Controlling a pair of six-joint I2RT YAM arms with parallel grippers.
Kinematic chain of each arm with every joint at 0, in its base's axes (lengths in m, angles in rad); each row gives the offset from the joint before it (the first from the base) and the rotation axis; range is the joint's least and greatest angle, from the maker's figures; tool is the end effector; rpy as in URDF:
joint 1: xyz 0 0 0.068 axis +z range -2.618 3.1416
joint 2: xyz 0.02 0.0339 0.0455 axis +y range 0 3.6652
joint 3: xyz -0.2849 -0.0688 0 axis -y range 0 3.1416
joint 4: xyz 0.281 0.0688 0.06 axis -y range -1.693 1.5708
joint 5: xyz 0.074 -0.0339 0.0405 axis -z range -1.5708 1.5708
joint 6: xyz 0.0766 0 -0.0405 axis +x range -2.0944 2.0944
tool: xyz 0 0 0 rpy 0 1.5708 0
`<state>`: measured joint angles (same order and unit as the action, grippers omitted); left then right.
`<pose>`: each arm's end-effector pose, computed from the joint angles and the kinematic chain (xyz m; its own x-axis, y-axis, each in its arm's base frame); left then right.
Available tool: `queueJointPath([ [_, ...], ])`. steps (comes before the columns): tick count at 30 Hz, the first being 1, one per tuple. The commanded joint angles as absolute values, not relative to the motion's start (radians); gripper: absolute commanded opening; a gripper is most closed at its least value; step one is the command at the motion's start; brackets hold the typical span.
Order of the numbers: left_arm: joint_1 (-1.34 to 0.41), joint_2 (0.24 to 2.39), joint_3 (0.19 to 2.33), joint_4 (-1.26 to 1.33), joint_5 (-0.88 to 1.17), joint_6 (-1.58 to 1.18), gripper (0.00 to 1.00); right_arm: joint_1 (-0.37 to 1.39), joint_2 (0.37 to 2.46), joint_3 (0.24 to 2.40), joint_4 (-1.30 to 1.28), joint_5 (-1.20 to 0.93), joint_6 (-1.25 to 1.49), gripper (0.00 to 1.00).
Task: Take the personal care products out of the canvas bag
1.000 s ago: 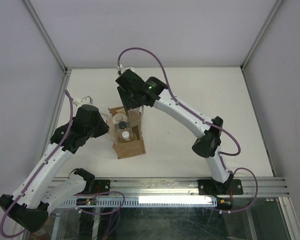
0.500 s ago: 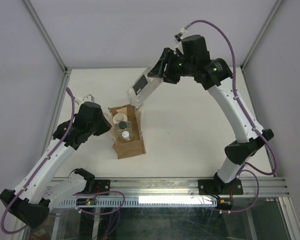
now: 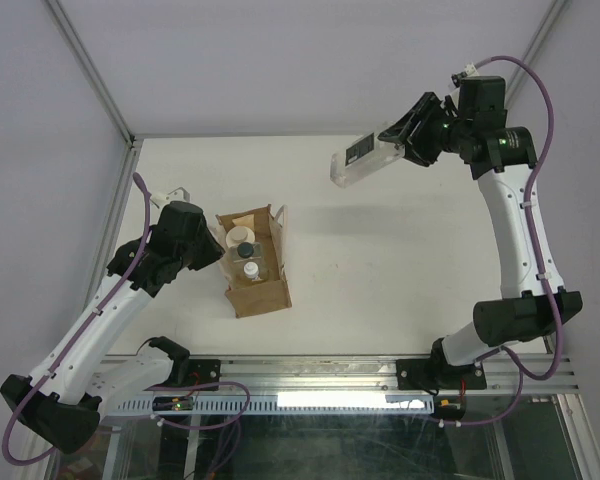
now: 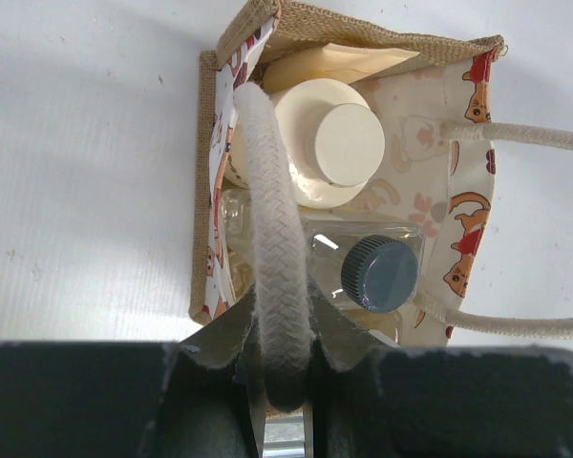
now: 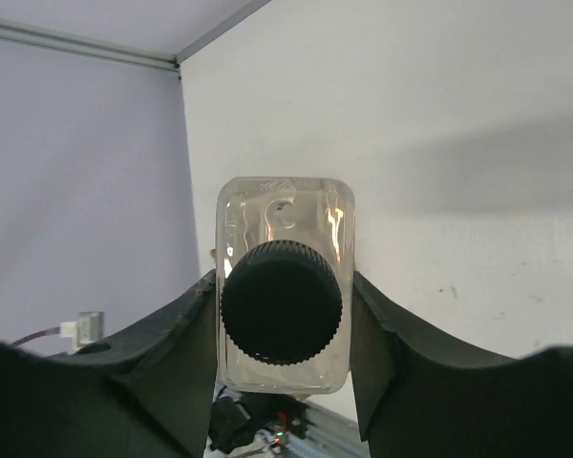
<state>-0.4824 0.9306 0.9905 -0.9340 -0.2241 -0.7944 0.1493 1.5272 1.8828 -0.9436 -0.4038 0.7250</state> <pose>0.2047 -0.0880 0.3047 -0.7087 -0.4141 -0.5712 -0.2563 0.9054 -0.3384 0.3617 0.0848 0.4721 -0.7157 0.5090 -0.4783 0.0194 0.6990 0.7149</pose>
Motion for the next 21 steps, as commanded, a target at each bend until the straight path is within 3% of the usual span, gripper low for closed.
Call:
queueJointPath([
  [1, -0.476, 0.924, 1.036, -0.886, -0.200, -0.801, 0.14, 0.209, 1.442, 1.948, -0.901, -0.338, 0.589, 0.00],
  [12, -0.476, 0.929, 1.037, -0.885, -0.199, -0.798, 0.13, 0.404, 1.392, 1.605, -0.797, 0.080, 0.344, 0.00],
  [21, -0.476, 0.966, 1.070, -0.885, -0.178, -0.766, 0.12, 0.470, 1.441, 1.420, -0.626, 0.286, 0.187, 0.00],
])
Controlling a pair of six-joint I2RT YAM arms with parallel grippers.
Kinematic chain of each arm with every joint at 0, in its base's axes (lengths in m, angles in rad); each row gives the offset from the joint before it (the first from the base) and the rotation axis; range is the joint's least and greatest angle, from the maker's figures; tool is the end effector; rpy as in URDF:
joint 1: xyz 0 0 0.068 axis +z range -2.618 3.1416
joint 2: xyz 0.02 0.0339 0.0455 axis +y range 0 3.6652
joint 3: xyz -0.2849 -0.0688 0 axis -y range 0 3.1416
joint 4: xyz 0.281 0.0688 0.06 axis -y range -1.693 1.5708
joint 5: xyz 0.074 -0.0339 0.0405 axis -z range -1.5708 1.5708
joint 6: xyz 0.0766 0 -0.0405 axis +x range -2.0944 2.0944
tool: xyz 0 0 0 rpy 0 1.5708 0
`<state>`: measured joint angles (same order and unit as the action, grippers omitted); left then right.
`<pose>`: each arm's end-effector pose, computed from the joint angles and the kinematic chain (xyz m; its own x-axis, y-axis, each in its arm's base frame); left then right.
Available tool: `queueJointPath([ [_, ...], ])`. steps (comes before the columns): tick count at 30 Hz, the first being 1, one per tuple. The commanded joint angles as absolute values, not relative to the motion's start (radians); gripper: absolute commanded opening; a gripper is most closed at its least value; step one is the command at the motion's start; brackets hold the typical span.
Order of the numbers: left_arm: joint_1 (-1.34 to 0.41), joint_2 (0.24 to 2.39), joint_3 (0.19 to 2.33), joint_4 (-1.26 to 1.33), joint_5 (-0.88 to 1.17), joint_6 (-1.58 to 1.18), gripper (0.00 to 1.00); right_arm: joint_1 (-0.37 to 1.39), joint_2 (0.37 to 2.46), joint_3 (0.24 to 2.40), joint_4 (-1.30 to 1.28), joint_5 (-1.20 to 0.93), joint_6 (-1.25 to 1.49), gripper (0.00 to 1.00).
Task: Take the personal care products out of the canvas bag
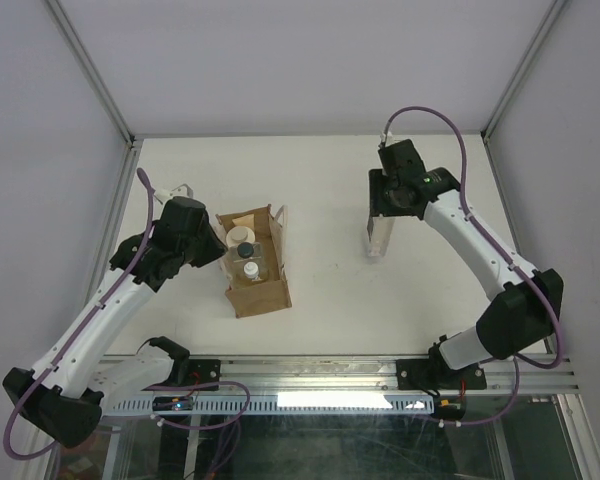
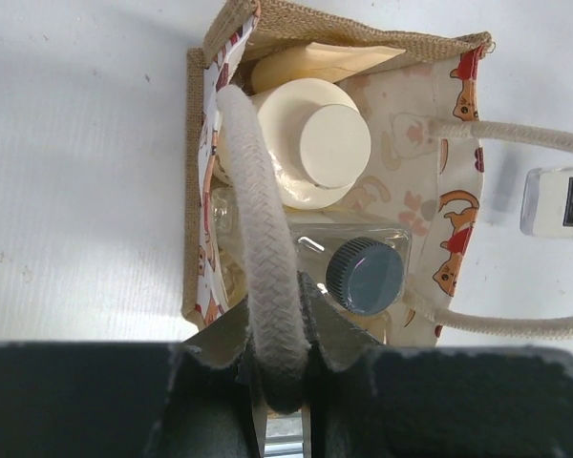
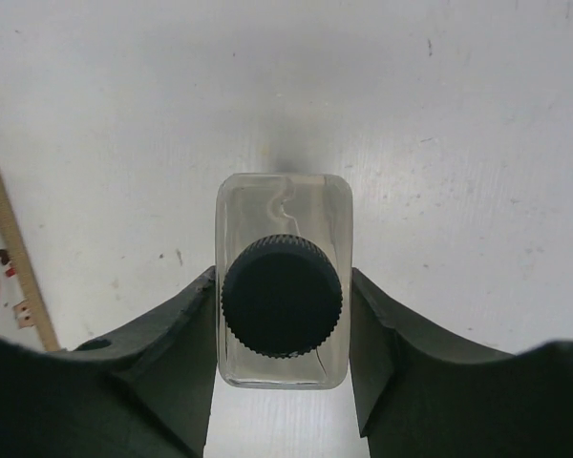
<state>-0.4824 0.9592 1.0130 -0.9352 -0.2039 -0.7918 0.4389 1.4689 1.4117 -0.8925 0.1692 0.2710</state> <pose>0.2097 -0.0923 0.3068 -0.7223 -0.4084 -0.5581 -0.2474 0.9062 -0.3429 0.3332 0.1421 0.3192 -0.7977 -0.0830 -0.5973 -0.1211 0.9924 0.0238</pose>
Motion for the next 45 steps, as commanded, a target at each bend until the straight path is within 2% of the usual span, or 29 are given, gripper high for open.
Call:
queueJointPath([
  [1, -0.476, 0.969, 1.073, -0.885, -0.178, -0.765, 0.12, 0.474, 1.442, 1.405, -0.605, 0.287, 0.181, 0.00],
  [14, -0.476, 0.961, 1.063, -0.885, -0.173, -0.776, 0.12, 0.500, 1.397, 1.223, -0.464, 0.355, 0.174, 0.00],
  [16, -0.476, 0.957, 1.060, -0.884, -0.173, -0.775, 0.12, 0.499, 1.399, 1.219, -0.471, 0.363, 0.176, 0.03],
  [18, -0.476, 0.951, 1.059, -0.885, -0.176, -0.779, 0.12, 0.499, 1.392, 1.215, -0.474, 0.359, 0.182, 0.14],
  [21, -0.476, 0.941, 1.057, -0.884, -0.177, -0.786, 0.12, 0.495, 1.387, 1.226, -0.490, 0.355, 0.188, 0.41],
  [24, -0.476, 0.932, 1.056, -0.886, -0.176, -0.790, 0.13, 0.493, 1.394, 1.272, -0.550, 0.359, 0.182, 0.64],
  [26, -0.476, 0.926, 1.050, -0.887, -0.174, -0.794, 0.14, 0.491, 1.401, 1.313, -0.592, 0.350, 0.182, 0.73],
  [28, -0.476, 0.917, 1.041, -0.886, -0.170, -0.800, 0.14, 0.491, 1.405, 1.362, -0.631, 0.323, 0.187, 0.79],
  [35, -0.476, 0.890, 1.012, -0.894, -0.158, -0.812, 0.14, 0.518, 1.401, 1.498, -0.774, 0.237, 0.181, 0.81],
  [37, -0.476, 0.882, 1.005, -0.902, -0.155, -0.812, 0.14, 0.546, 1.388, 1.523, -0.768, 0.145, 0.136, 0.81],
  [45, -0.476, 0.851, 0.968, -0.918, -0.155, -0.848, 0.12, 0.790, 1.405, 1.668, -0.763, -0.102, 0.084, 0.76],
])
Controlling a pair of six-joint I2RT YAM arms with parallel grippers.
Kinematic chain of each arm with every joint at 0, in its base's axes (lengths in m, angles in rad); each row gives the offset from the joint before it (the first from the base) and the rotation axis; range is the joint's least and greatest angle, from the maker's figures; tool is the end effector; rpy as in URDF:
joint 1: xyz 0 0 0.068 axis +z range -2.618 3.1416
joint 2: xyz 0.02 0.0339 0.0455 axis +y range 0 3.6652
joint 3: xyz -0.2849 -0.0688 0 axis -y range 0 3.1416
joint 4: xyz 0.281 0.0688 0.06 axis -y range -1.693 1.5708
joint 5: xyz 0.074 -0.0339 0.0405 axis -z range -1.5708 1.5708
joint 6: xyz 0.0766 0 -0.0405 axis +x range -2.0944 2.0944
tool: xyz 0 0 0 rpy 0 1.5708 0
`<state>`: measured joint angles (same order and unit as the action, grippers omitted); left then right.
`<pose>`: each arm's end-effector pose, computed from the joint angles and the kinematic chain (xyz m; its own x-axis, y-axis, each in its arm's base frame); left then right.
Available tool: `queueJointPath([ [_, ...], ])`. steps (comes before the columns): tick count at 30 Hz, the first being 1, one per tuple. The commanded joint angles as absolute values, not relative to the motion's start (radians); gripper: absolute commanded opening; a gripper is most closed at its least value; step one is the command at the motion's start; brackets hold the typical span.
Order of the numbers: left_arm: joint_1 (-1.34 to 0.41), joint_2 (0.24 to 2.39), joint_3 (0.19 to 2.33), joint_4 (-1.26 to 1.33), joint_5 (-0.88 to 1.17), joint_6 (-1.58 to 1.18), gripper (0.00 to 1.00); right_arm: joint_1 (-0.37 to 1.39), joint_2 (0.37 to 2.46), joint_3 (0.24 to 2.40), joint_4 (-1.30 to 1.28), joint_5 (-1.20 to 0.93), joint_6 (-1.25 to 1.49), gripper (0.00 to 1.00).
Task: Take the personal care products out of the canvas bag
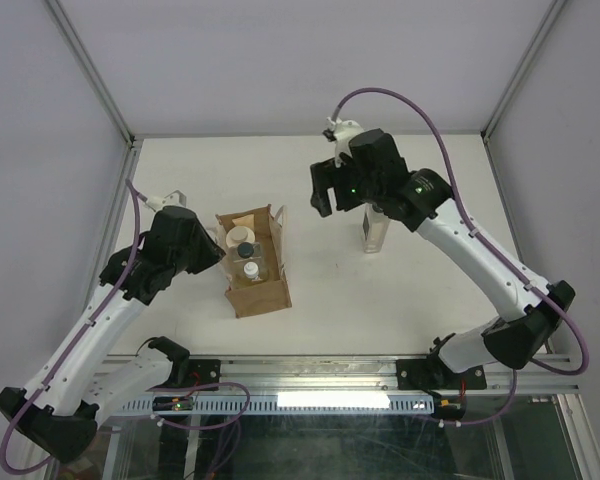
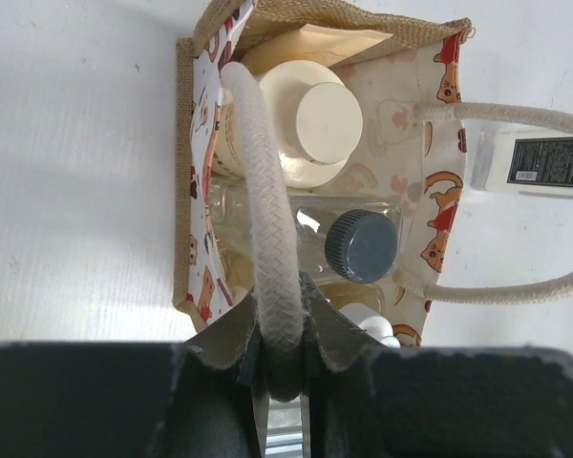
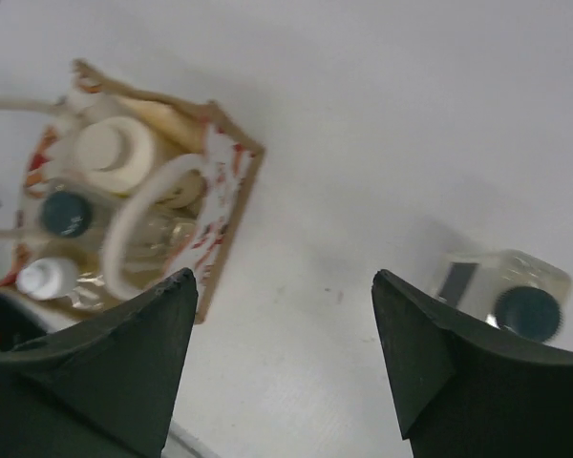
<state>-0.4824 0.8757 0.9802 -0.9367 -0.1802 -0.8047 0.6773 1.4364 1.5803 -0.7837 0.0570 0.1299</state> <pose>0.1936 -0.0859 0.3108 -0.7060 -0.4306 -0.5623 -0.2297 0.8903 -0.3933 0.2926 0.2297 0.4057 -0.5378 -0.2665 -0.7999 -0.5248 0.8483 0.0702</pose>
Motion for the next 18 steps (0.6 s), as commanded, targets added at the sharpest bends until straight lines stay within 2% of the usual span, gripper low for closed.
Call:
queueJointPath([
  [1, -0.476, 0.846, 0.964, -0.919, -0.153, -0.852, 0.11, 0.823, 1.416, 1.683, -0.761, -0.124, 0.080, 0.75],
  [5, -0.476, 0.820, 0.949, -0.920, -0.152, -0.872, 0.07, 0.940, 1.475, 1.712, -0.732, -0.203, 0.049, 0.70],
  [11, -0.476, 0.789, 0.936, -0.938, -0.160, -0.885, 0.02, 1.032, 1.625, 1.804, -0.758, -0.229, 0.062, 0.69],
  [18, -0.476, 0.768, 0.936, -0.954, -0.177, -0.893, 0.00, 1.091, 1.832, 2.022, -0.917, 0.020, 0.253, 0.79],
])
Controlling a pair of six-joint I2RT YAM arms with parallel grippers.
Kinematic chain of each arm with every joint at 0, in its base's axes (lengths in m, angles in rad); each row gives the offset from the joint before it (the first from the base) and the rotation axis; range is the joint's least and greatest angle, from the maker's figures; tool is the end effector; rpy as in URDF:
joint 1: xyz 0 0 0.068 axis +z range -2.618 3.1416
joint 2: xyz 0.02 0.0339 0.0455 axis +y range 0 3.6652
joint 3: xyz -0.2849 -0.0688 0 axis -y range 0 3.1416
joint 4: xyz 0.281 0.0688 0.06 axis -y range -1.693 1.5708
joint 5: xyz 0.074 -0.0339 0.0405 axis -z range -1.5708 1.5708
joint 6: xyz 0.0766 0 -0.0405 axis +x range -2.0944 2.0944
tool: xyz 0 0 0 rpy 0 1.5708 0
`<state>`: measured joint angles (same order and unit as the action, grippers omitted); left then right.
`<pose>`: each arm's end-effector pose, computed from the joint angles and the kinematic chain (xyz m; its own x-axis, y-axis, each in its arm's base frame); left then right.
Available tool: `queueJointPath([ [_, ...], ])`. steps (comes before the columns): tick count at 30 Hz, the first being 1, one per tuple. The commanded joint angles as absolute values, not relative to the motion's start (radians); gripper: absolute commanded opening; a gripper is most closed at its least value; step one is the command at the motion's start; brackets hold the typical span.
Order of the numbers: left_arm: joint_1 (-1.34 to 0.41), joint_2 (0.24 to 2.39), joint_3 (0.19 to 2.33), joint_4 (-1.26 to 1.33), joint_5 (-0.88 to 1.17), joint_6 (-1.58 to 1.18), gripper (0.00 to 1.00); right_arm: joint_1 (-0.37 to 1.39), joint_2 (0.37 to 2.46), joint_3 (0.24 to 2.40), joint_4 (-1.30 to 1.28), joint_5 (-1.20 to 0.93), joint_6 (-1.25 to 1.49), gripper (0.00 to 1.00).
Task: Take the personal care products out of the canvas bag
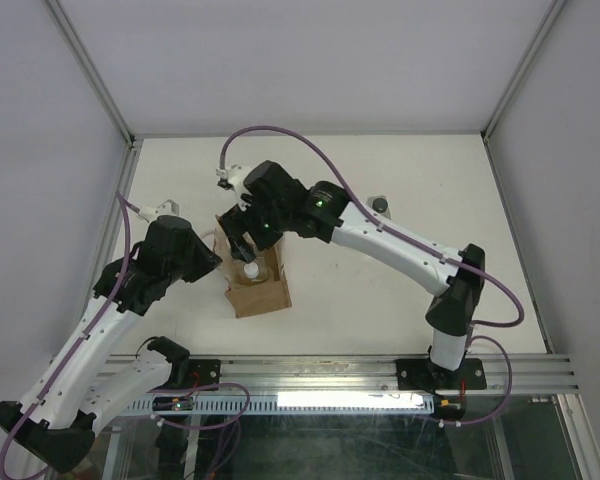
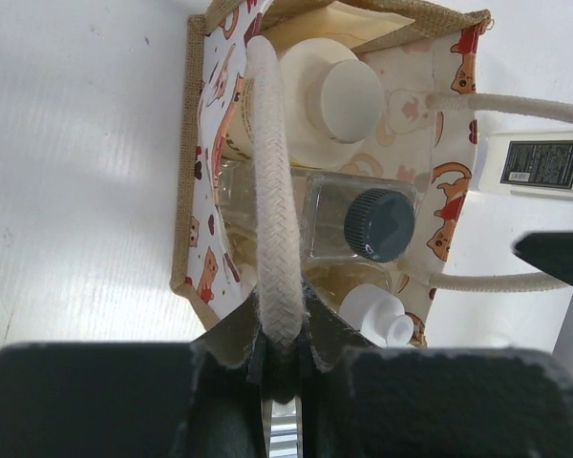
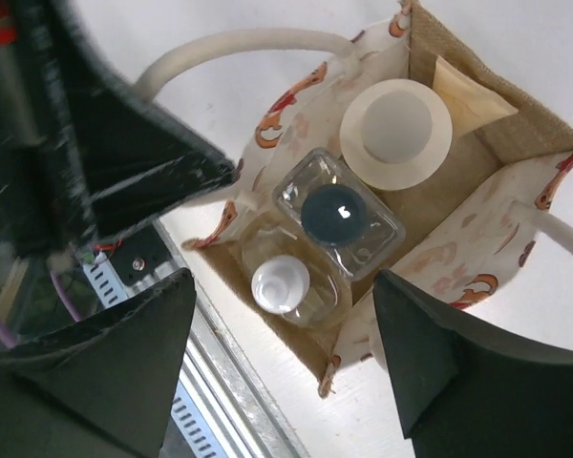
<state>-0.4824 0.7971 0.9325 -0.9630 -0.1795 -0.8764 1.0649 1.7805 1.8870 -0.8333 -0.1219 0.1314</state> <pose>0.1767 -0.0771 0.3047 -0.6859 -0.4943 -0.5340 -0.2776 0.8561 -0.4358 0.2169 0.4108 0.3820 -0.4388 -0.5236 -0.7303 -0.8622 0.4742 0.1780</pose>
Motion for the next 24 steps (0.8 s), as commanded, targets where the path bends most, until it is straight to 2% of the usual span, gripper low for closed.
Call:
queueJointPath([
  [1, -0.476, 0.764, 0.934, -0.954, -0.181, -0.895, 0.00, 1.096, 1.851, 2.039, -0.934, 0.054, 0.280, 0.81],
  [6, -0.476, 0.757, 0.924, -0.954, -0.192, -0.903, 0.00, 1.100, 1.898, 2.071, -0.978, 0.102, 0.367, 0.92],
  [11, -0.476, 0.761, 0.929, -0.955, -0.198, -0.900, 0.00, 1.099, 1.921, 2.072, -0.997, 0.143, 0.402, 0.93],
  [17, -0.476, 0.765, 0.930, -0.949, -0.197, -0.897, 0.00, 1.099, 1.976, 2.122, -1.068, 0.249, 0.608, 0.94],
  [24, -0.476, 0.767, 0.934, -0.947, -0.200, -0.893, 0.00, 1.100, 2.041, 2.175, -1.046, 0.208, 0.638, 0.96],
])
